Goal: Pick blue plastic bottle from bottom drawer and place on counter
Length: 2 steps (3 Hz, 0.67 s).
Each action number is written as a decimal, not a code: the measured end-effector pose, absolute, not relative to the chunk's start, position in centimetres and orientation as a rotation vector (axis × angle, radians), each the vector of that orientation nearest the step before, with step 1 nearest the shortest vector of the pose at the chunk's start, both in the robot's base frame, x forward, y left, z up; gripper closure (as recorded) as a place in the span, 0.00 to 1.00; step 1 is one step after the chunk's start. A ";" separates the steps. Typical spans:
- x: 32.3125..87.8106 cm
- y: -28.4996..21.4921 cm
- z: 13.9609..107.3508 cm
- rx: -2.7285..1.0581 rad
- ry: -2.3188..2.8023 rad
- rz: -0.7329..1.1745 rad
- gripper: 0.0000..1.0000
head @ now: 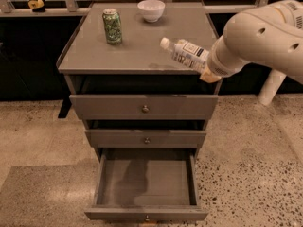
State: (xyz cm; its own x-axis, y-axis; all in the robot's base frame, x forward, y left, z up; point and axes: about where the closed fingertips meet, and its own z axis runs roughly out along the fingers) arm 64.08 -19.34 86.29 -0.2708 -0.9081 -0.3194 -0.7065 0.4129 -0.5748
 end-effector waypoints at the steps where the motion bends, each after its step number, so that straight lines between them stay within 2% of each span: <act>1: 65.8 -20.3 91.1 -1.297 2.008 -0.469 1.00; 2: 65.8 -20.3 91.1 -1.297 2.008 -0.469 1.00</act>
Offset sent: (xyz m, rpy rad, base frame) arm 0.0129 -0.0085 0.0359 0.0087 -0.0619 -0.0171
